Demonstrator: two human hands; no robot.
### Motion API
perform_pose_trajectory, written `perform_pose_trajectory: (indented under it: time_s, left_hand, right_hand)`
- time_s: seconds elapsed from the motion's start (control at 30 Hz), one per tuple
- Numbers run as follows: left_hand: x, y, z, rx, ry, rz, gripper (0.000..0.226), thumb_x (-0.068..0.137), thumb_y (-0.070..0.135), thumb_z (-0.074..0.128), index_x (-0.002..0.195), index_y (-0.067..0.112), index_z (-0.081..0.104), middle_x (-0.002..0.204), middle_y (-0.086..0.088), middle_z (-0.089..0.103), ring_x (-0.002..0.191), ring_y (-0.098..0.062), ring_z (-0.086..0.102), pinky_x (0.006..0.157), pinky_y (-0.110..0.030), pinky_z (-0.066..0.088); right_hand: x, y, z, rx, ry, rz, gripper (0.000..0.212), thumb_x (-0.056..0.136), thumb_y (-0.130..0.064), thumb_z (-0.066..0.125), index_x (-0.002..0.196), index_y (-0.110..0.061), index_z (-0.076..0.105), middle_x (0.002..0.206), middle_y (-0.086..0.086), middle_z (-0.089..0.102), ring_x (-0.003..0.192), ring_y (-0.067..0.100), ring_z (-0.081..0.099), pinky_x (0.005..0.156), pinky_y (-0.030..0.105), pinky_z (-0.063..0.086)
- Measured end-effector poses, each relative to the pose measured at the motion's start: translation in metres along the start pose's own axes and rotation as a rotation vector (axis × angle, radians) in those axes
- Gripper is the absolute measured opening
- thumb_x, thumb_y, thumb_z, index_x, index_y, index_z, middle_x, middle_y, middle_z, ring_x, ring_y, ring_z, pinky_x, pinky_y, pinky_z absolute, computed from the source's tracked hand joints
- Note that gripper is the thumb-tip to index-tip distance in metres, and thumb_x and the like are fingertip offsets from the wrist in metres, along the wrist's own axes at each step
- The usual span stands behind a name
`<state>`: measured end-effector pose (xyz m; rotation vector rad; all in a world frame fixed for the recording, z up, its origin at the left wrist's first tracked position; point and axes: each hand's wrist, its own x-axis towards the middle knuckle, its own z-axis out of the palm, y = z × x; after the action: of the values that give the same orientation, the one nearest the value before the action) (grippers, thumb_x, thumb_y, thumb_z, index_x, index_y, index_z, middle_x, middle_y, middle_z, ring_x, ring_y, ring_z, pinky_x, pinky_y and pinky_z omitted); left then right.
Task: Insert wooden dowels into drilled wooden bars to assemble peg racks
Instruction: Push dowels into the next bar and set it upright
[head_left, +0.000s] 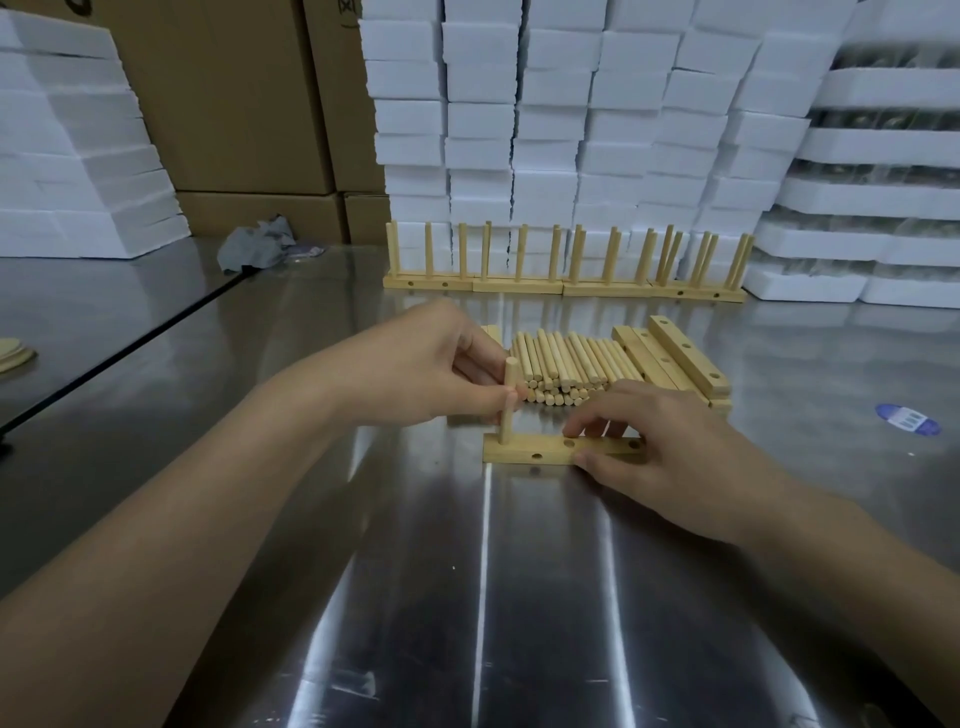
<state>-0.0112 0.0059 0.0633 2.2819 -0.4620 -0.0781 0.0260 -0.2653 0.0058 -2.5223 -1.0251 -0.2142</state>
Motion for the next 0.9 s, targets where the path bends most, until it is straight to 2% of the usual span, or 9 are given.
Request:
perform_pose_trajectory:
  time_s: [0.17,0.27,0.4,0.47,0.53,0.67,0.77,0.83,0.9]
  left_hand:
    - [0.001,0.004,0.004,0.051,-0.021,-0.021,0.015,0.098,0.015,0.075,0.11,0.02,0.084,0.105,0.012,0.082,0.098,-0.004,0.078,0.097,-0.032,0.062]
    - [-0.001,0.006,0.003,0.07,0.022,-0.012,0.013,0.091,0.029,0.084,0.103,0.027,0.085,0.099,0.018,0.081,0.093,0.002,0.077,0.095,-0.034,0.063]
    - [0.0,0.005,0.008,0.092,0.182,-0.002,0.029,0.07,0.053,0.093,0.085,0.03,0.084,0.08,0.017,0.08,0.08,0.001,0.077,0.08,-0.029,0.064]
    - [0.003,0.003,0.013,0.125,0.238,0.025,0.023,0.072,0.051,0.092,0.077,0.031,0.083,0.073,0.018,0.078,0.075,0.002,0.075,0.068,-0.016,0.058]
    - [0.005,0.003,0.016,0.148,0.237,0.044,0.015,0.076,0.047,0.09,0.077,0.033,0.084,0.073,0.019,0.077,0.074,0.002,0.074,0.062,-0.012,0.053]
    - [0.005,0.003,0.011,0.06,0.124,0.015,0.008,0.086,0.033,0.085,0.091,0.026,0.087,0.082,0.01,0.081,0.078,-0.01,0.079,0.076,-0.031,0.065]
    - [0.005,0.003,0.006,0.042,0.016,-0.025,0.011,0.094,0.025,0.079,0.103,0.022,0.085,0.089,0.002,0.083,0.087,-0.018,0.08,0.086,-0.044,0.066]
    - [0.004,0.002,0.005,0.054,-0.008,-0.043,0.012,0.098,0.024,0.076,0.108,0.022,0.083,0.093,0.004,0.083,0.093,-0.016,0.08,0.09,-0.043,0.066]
    - [0.003,0.002,0.008,0.056,-0.007,-0.067,0.014,0.097,0.021,0.078,0.11,0.021,0.083,0.097,0.014,0.082,0.095,-0.006,0.079,0.093,-0.036,0.064]
  right_hand:
    - [0.0,0.0,0.0,0.007,-0.001,-0.001,0.023,0.092,-0.051,0.064,0.114,-0.046,0.068,0.106,-0.027,0.059,0.1,-0.003,0.056,0.086,0.03,0.053]
    - [0.0,0.001,0.001,0.013,-0.009,-0.002,0.022,0.094,-0.05,0.065,0.115,-0.046,0.068,0.108,-0.027,0.06,0.1,-0.002,0.057,0.087,0.03,0.053]
    - [0.0,0.002,0.001,0.018,-0.009,0.001,0.024,0.093,-0.052,0.063,0.115,-0.047,0.068,0.108,-0.027,0.06,0.099,-0.003,0.058,0.086,0.028,0.053]
    - [0.0,0.002,0.001,0.014,-0.012,-0.004,0.024,0.092,-0.052,0.062,0.116,-0.047,0.068,0.107,-0.027,0.06,0.1,-0.003,0.057,0.086,0.027,0.052]
    - [0.0,0.003,0.001,0.008,-0.013,-0.002,0.023,0.093,-0.051,0.064,0.116,-0.046,0.067,0.107,-0.027,0.059,0.1,-0.002,0.057,0.086,0.027,0.051]
    - [0.0,0.003,0.0,0.016,-0.019,0.003,0.023,0.093,-0.052,0.063,0.116,-0.048,0.067,0.107,-0.027,0.058,0.1,-0.003,0.056,0.086,0.026,0.051]
    - [0.0,0.003,0.0,0.02,-0.019,0.004,0.022,0.094,-0.05,0.065,0.116,-0.047,0.067,0.107,-0.026,0.059,0.1,-0.003,0.056,0.087,0.028,0.052]
    - [0.001,0.002,0.0,0.013,-0.019,0.001,0.022,0.094,-0.049,0.065,0.116,-0.046,0.067,0.107,-0.026,0.059,0.1,-0.003,0.056,0.087,0.027,0.052]
    - [0.001,0.001,0.0,0.009,-0.019,-0.006,0.022,0.094,-0.05,0.064,0.116,-0.046,0.067,0.107,-0.026,0.059,0.099,-0.003,0.056,0.087,0.028,0.052]
